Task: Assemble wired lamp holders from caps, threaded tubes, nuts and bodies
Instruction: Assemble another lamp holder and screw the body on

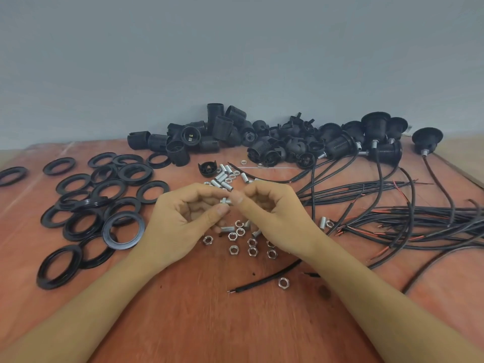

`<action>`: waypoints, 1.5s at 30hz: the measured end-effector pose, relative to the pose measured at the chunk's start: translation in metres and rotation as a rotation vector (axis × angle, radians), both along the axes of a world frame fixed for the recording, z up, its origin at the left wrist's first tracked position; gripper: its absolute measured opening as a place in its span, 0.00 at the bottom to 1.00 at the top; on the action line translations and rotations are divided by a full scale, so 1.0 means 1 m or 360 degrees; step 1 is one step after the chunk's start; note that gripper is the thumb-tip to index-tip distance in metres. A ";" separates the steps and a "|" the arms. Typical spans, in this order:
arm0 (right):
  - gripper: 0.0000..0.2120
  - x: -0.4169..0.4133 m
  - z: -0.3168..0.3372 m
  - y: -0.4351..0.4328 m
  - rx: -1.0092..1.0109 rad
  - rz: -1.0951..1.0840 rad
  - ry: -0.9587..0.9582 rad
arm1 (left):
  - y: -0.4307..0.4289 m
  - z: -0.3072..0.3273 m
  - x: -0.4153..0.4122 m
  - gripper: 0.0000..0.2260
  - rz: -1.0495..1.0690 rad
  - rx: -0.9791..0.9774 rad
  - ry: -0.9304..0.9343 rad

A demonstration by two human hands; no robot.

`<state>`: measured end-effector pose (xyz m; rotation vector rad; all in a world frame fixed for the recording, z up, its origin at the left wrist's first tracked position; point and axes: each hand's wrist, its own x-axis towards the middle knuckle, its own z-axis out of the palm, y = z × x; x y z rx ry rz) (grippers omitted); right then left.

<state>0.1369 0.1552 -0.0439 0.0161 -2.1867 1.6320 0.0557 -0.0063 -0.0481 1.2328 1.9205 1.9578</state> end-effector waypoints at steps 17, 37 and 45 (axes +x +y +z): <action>0.20 -0.003 -0.005 0.002 0.0098 -0.0017 0.0051 | -0.001 -0.002 -0.001 0.08 0.0001 -0.0013 -0.0031; 0.13 -0.001 -0.013 0.003 0.1292 -0.0268 0.0018 | 0.000 -0.002 -0.017 0.10 0.0490 0.0050 -0.0099; 0.14 -0.016 0.001 0.040 0.1175 -0.0873 0.0007 | 0.002 -0.007 -0.014 0.09 0.0390 -0.0025 -0.0143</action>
